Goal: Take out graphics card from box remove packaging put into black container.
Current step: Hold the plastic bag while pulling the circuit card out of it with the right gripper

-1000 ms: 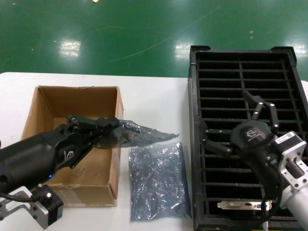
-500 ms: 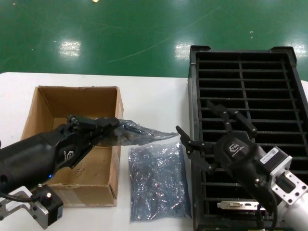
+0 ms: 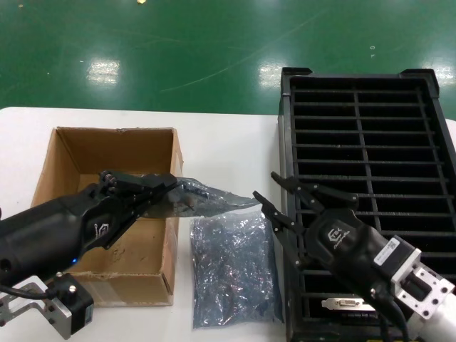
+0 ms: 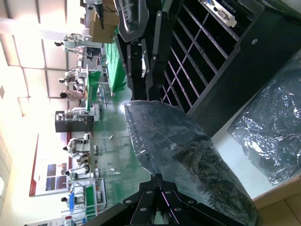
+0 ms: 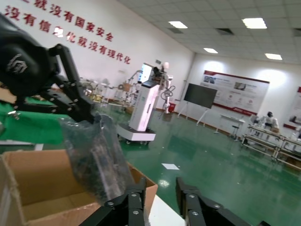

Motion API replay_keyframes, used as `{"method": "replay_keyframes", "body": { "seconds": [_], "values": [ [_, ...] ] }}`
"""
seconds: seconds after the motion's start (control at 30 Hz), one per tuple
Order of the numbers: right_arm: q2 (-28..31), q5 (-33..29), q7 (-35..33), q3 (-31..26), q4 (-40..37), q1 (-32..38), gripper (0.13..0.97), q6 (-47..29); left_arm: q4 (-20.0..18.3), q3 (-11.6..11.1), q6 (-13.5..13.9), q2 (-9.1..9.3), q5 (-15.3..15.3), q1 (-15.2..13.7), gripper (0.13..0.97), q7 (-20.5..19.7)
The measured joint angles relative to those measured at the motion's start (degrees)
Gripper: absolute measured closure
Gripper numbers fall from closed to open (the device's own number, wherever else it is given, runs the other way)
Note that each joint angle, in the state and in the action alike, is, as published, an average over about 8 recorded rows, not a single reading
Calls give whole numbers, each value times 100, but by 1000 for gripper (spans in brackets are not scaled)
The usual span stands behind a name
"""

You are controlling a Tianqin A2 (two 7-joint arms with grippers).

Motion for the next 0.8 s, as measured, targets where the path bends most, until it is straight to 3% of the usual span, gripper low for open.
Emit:
{"method": "replay_keyframes", "body": {
  "seconds": [0.1, 0.37, 0.8],
  "values": [
    [83, 3, -69, -7, 39, -18, 747, -94, 0, 0, 0, 0, 0, 0, 957, 0],
    [272, -11, -223, -23, 143, -100, 883, -256, 0, 0, 0, 0, 0, 0, 957, 0],
    [390, -117, -312, -262, 32, 160, 955, -488, 0, 0, 0, 0, 0, 0, 957, 0]
  ]
}}
